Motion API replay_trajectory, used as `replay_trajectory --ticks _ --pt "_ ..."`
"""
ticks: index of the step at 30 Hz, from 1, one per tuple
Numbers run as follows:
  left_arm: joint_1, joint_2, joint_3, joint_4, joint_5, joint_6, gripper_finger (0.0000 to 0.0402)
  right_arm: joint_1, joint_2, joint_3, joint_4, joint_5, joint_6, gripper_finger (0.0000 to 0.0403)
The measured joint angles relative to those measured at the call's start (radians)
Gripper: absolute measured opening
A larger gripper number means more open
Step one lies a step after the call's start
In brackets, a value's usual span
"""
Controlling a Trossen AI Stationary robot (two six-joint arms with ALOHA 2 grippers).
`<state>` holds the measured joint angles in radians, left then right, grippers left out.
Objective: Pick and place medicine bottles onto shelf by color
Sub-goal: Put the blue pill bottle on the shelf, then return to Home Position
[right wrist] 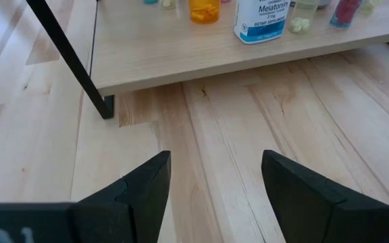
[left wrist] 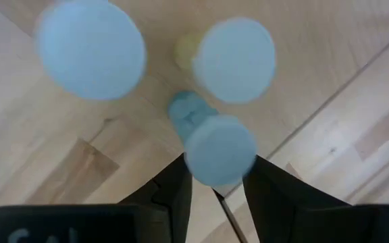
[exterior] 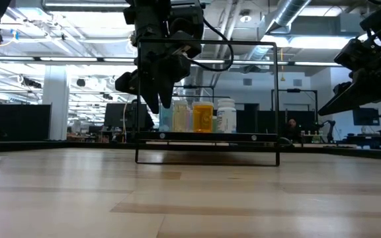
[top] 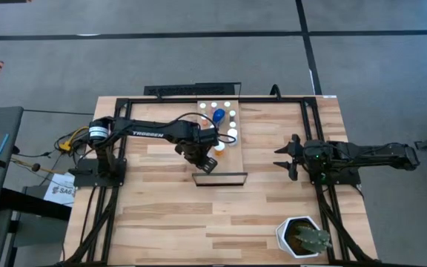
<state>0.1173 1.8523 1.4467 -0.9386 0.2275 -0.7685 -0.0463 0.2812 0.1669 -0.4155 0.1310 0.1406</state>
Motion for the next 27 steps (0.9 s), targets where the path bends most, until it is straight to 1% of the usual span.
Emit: replay_trajectory --ticks 5,11,15,17,19,23,27 --pt "0.0 0.0 0.0 0.0 0.002 0.001 0.0116 0.0 0.0 0.0 0.0 0.0 0.0 0.0255" --pt "0.0 0.0 0.0 -0.006 0.004 0.023 0.0146 0.0 0.0 0.0 0.0 0.0 0.0 0.0255" --pt "0.0 -0.013 0.002 -0.038 0.003 0.042 0.015 0.0 0.0 0.0 0.0 0.0 0.0 0.0255" --pt "0.0 -0.022 0.016 -0.086 -0.006 0.059 0.0149 0.0 0.0 0.0 0.0 0.0 0.0 0.0255" --pt "0.0 -0.034 0.048 -0.132 -0.028 0.079 0.0149 0.0 0.0 0.0 0.0 0.0 0.0 0.0255" --pt "0.001 -0.067 0.11 -0.245 -0.105 0.126 0.0151 0.0 0.0 0.0 0.0 0.0 0.0 0.0255" --pt "0.001 -0.14 0.119 -0.329 -0.194 0.188 0.0151 0.0 0.0 0.0 0.0 0.0 0.0 0.0255"
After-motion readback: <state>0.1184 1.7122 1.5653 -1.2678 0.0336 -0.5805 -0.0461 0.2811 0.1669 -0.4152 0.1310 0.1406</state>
